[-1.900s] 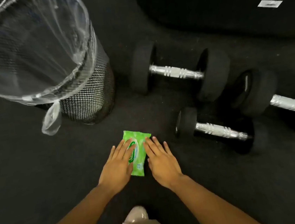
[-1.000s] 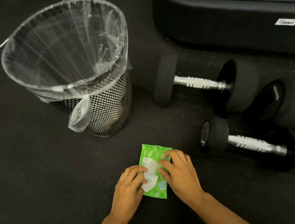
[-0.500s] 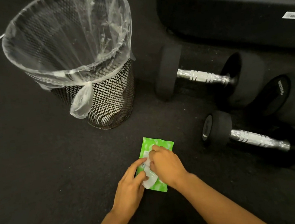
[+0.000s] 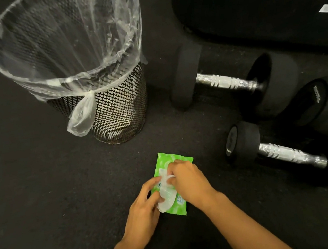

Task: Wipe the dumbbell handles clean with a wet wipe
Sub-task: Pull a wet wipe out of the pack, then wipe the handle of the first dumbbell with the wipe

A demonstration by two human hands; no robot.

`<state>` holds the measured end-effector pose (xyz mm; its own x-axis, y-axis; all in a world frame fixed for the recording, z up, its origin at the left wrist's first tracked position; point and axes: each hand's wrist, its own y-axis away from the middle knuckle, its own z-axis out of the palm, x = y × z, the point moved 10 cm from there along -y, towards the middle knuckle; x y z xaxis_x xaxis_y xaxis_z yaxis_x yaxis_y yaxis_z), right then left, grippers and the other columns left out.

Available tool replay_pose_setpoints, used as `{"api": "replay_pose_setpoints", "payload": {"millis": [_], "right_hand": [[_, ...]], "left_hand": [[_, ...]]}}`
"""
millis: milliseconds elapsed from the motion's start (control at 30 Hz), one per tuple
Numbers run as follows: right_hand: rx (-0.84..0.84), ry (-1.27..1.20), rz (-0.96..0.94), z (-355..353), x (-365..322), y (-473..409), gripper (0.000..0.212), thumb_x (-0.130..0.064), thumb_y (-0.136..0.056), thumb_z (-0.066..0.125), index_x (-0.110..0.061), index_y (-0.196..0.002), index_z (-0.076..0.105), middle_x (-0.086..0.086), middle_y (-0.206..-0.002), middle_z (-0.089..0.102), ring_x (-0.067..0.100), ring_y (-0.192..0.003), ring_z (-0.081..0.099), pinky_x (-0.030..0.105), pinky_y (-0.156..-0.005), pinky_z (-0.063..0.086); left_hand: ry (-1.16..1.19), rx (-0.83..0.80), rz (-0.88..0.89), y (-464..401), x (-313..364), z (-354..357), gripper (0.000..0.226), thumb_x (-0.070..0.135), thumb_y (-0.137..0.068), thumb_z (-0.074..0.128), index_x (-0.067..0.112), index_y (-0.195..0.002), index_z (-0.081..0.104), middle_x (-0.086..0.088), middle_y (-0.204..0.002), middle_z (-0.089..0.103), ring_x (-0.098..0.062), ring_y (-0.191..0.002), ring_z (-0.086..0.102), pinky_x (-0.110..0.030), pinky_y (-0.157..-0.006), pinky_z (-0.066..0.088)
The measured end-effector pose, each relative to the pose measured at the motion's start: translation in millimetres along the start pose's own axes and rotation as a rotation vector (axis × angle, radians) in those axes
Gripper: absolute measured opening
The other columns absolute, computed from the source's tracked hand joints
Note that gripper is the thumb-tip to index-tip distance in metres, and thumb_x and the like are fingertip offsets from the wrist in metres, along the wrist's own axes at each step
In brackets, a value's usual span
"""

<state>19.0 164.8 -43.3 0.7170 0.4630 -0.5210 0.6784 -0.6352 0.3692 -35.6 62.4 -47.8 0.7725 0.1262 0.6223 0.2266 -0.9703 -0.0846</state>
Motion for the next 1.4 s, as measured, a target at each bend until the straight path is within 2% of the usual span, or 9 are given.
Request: {"api": "replay_pose_setpoints", "payload": {"millis": [200,433,567,700,833,1000,1133,1300,1400], "right_hand": [[0.113,-0.445,0.114,-40,32,3,0.006,-0.013,-0.081,0.068,-0.017,-0.082,0.064,-0.007,-0.083,0.059,0.008,-0.078,0.056,0.008,-0.067,0.039],[0.144,-0.704,0.092,-71,38,6,0.014,-0.008,-0.085,0.061,-0.021,-0.086,0.059,0.000,-0.081,0.070,0.016,-0.076,0.064,0.036,-0.071,0.051],[0.196,-0.741,0.110,-89,49,5,0.028,-0.004,-0.089,0.052,-0.026,-0.104,0.063,-0.010,-0.101,0.065,0.003,-0.092,0.060,0.020,-0.078,0.049],[0.277,-0.777,0.147,-124,68,-3,0.040,0.006,-0.080,0.056,-0.028,-0.101,0.062,-0.009,-0.092,0.065,-0.002,-0.075,0.058,0.015,-0.067,0.047],[0.502,-0.689,0.179,-190,95,-27,0.024,0.001,-0.075,0.062,-0.019,-0.084,0.070,0.001,-0.079,0.069,0.013,-0.074,0.062,0.023,-0.067,0.047],[0.722,-0.386,0.071,-263,86,-72,0.023,0.002,-0.086,0.051,-0.015,-0.084,0.066,0.002,-0.079,0.066,0.012,-0.067,0.057,0.016,-0.054,0.039],[0.577,-0.082,0.085,-250,91,-124,0.027,0.003,-0.083,0.050,-0.015,-0.092,0.068,0.009,-0.084,0.068,0.025,-0.076,0.062,0.032,-0.068,0.048],[0.230,0.047,0.104,-214,89,-144,0.017,-0.009,-0.087,0.045,-0.012,-0.093,0.060,0.019,-0.095,0.063,0.038,-0.090,0.058,0.034,-0.070,0.043],[0.232,-0.042,0.042,-213,92,-130,0.025,-0.026,-0.096,0.042,-0.013,-0.084,0.059,0.010,-0.080,0.064,0.029,-0.077,0.059,0.038,-0.066,0.048]], "left_hand": [[-0.043,-0.083,-0.007,-7,6,3,0.048,0.001,-0.060,0.079,0.024,-0.080,0.042,0.006,-0.136,0.040,-0.014,-0.101,0.059,-0.027,-0.063,0.055],[-0.209,-0.047,-0.114,-46,16,-5,0.027,0.038,-0.066,0.066,0.028,-0.086,0.051,0.008,-0.112,0.051,-0.014,-0.080,0.055,-0.024,-0.055,0.046],[-0.257,-0.073,-0.349,-68,-8,0,0.065,0.043,-0.055,0.084,0.021,-0.106,0.050,0.000,-0.107,0.047,-0.022,-0.090,0.053,-0.036,-0.072,0.044],[-0.257,-0.210,-0.606,-77,-31,4,0.092,0.055,-0.054,0.079,0.028,-0.123,0.026,0.001,-0.120,0.027,-0.021,-0.113,0.036,-0.033,-0.095,0.035],[-0.201,-0.290,-0.376,-112,14,3,0.073,0.046,-0.071,0.072,0.038,-0.124,0.023,0.013,-0.124,0.025,-0.011,-0.115,0.034,-0.026,-0.098,0.031],[0.100,0.096,0.061,-197,89,-72,0.022,0.039,-0.080,0.054,0.039,-0.102,0.050,0.021,-0.102,0.055,-0.004,-0.095,0.054,-0.030,-0.086,0.041],[-0.012,0.243,0.173,-251,101,-98,0.039,0.033,-0.085,0.053,0.021,-0.122,0.053,0.006,-0.129,0.050,-0.012,-0.123,0.042,-0.030,-0.104,0.031],[-0.028,0.011,0.191,-287,93,-58,0.053,0.034,-0.096,0.044,0.029,-0.144,0.021,0.016,-0.153,0.011,0.001,-0.141,-0.002,-0.034,-0.116,0.012],[-0.012,-0.013,0.183,-289,91,-50,0.052,0.032,-0.097,0.041,0.029,-0.144,0.018,0.018,-0.153,0.007,0.003,-0.140,-0.007,-0.035,-0.116,0.010]]}}
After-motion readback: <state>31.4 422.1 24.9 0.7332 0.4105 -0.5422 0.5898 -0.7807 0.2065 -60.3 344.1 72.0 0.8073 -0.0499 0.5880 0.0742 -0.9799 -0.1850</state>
